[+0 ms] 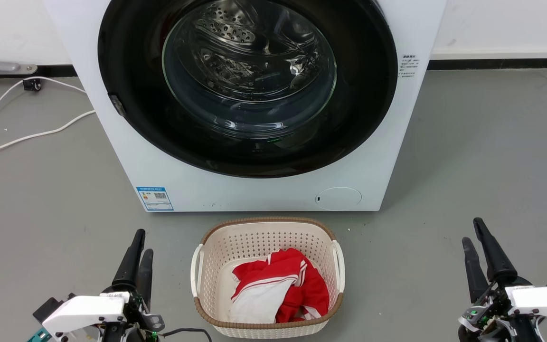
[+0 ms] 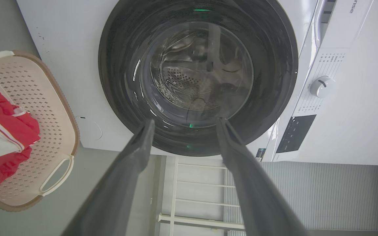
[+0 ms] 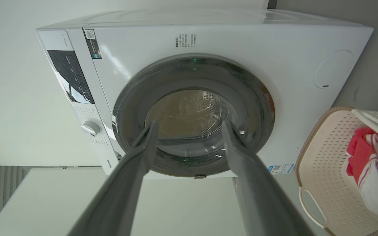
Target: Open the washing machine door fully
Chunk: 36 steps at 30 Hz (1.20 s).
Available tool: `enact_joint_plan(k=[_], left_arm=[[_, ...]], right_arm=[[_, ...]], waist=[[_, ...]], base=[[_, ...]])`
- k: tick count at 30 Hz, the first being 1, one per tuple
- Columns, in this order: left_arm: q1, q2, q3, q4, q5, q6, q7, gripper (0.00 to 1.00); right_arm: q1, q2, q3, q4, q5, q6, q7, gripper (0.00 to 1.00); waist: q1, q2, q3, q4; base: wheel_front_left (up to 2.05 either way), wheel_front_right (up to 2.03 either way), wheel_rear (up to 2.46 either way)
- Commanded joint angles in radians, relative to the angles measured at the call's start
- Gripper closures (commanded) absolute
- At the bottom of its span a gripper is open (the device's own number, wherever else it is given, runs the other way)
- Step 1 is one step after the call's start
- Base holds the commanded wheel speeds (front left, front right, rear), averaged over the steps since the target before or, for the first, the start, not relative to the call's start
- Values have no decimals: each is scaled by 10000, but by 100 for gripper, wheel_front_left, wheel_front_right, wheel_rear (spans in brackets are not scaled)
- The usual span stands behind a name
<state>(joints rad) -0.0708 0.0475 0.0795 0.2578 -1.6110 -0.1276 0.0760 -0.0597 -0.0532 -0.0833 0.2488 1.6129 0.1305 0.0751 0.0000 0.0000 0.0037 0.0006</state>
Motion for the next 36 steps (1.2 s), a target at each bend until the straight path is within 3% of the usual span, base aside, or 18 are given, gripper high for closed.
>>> enact_joint_plan(k=[1,7,14,29,36], left_arm=[[-259,23,-39,-252,77,-7,-79,0],[-276,25,-21,-742,664,-10,-367,0],[-301,26,-137,-1339,2090,-13,-672,0],[-296,32,-437,-2131,5833,-19,-1257,0],[-206,32,-514,-2391,7437,-22,-1499,0]], right_arm=[[-139,-24,39,-279,-117,2,-84,0],[-80,-20,35,-639,-775,2,-366,0],[-37,-16,42,-1115,-2147,2,-671,0],[159,-7,409,-2047,-6925,2,-1252,0],[311,-3,535,-2201,-8456,2,-1498,0]], waist=[[0,0,1,2],[0,0,6,1],[0,0,13,10],[0,0,19,54],[0,0,12,79]], base=[[0,0,0],[0,0,0],[0,0,0],[0,0,0],[0,0,0]])
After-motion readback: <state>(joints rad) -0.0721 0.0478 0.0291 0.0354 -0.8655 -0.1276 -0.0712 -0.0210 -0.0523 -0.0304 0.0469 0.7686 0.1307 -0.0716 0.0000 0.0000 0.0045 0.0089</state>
